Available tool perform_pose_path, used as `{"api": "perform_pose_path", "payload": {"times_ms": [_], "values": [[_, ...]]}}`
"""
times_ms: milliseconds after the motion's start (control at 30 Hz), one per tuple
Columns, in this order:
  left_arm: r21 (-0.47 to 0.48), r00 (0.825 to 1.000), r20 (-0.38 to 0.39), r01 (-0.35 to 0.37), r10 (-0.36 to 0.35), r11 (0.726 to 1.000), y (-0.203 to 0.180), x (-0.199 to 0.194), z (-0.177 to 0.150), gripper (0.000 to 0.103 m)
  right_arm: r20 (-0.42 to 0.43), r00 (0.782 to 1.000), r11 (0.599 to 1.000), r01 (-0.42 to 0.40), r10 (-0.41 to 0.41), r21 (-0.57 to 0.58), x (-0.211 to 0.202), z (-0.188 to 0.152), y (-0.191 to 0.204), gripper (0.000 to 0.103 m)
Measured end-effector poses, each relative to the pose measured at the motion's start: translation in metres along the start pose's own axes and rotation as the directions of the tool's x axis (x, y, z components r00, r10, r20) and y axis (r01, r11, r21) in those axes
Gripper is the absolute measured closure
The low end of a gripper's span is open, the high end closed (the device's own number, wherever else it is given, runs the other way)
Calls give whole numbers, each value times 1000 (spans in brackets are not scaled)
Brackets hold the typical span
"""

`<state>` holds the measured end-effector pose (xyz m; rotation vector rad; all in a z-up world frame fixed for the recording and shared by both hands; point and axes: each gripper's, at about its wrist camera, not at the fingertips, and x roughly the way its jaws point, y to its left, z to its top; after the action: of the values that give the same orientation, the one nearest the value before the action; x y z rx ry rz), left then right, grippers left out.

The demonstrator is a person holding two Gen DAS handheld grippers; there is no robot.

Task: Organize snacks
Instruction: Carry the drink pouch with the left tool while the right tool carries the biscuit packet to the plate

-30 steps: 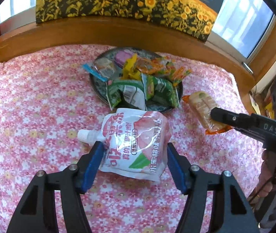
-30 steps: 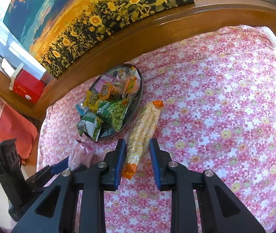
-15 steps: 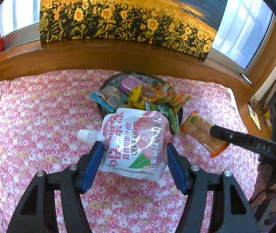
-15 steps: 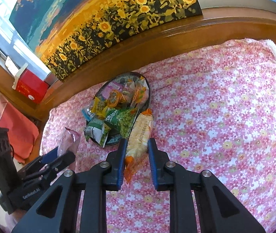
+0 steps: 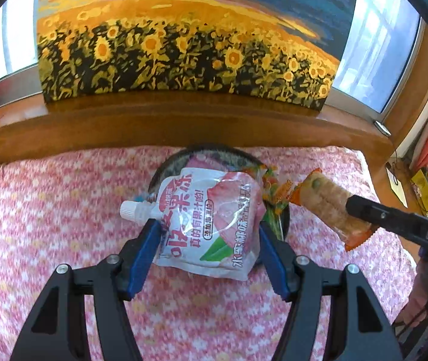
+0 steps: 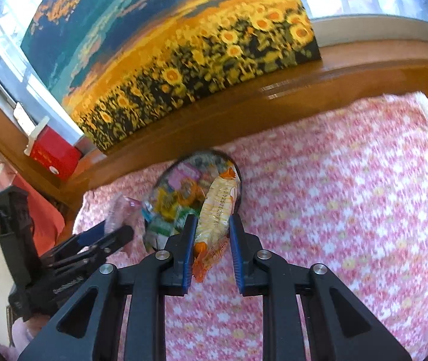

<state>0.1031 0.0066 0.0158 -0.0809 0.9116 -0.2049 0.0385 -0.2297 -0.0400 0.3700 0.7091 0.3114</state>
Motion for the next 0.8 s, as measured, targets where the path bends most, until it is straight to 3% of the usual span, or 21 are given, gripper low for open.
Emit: {"api": "perform_pose_path", "payload": {"times_ms": [400,800], "values": [[12,1000,-26,-1,1,1000,3,39,19,34,43,998,999,-44,45,-24,25,28,16,81],[-7,999,-39,26,-27,1000,5,54,20,33,-41,997,998,-61,60,-28,56,26,14,81]]}}
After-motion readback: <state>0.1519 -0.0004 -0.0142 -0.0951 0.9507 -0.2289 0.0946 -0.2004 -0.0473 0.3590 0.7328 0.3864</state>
